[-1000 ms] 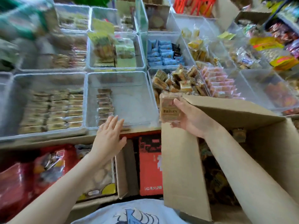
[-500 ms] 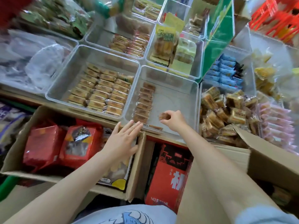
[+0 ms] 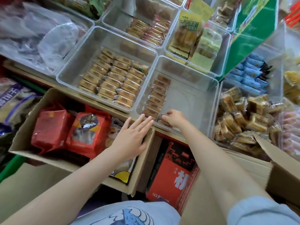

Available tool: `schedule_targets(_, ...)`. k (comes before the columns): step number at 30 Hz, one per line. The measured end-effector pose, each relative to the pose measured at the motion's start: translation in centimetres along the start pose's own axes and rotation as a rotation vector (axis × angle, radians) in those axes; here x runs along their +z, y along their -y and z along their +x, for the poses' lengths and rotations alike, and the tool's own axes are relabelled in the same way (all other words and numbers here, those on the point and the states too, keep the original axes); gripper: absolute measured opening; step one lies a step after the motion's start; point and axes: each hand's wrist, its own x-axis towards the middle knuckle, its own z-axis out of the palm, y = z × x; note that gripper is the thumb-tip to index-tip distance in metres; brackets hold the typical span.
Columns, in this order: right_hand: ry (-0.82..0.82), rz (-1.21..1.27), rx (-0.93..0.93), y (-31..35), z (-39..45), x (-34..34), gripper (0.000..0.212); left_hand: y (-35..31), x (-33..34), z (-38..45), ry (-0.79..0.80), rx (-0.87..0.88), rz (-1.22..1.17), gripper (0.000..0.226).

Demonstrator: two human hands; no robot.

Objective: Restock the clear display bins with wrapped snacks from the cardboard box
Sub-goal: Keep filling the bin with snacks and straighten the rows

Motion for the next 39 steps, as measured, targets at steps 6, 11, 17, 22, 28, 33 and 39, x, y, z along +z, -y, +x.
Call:
schedule_targets(6, -0.130, 0.120, -0.107, -2.0, -8.6, -5.8, 0.036, 0.0, -0.5, -0.2, 0.010, -0.006, -0.080, 0.079)
schedule_targets(11, -0.356, 0.505, -0.124, -7.1, -23.6, -9.6, 0.021, -0.6, -1.8, -0.5, -0.055, 0.018, -0.129, 0.066)
schedule_targets(17, -0.725, 0.809, 0.221, -19.2, -37.7, -6.8, 0.019, -12.7, -3.5, -1.0, -0.010, 0.373, -0.272, 0.046)
schedule_targets(22, -0.573, 0.657, 0.392, -28.6, -39.6, -2.7, 0.016, -23.5, -2.7, -5.6, -0.067, 0.789, -0.326, 0.035)
schedule_targets(28, -0.291, 0.186, 0.361, -36.3, -36.0, 0.7, 0.033, -32.0, 0.6, -7.4, -0.105, 0.781, -0.255, 0.030)
schedule_targets(33, 0.049, -0.202, 0.317, -39.7, -33.2, 2.3, 0.059, -33.5, 1.9, -7.3, -0.174, 0.651, -0.115, 0.029)
schedule_targets(39, -0.032, -0.155, 0.235, -41.4, -32.6, 2.3, 0.066, -33.7, 2.0, -7.8, -0.197, 0.603, -0.068, 0.025)
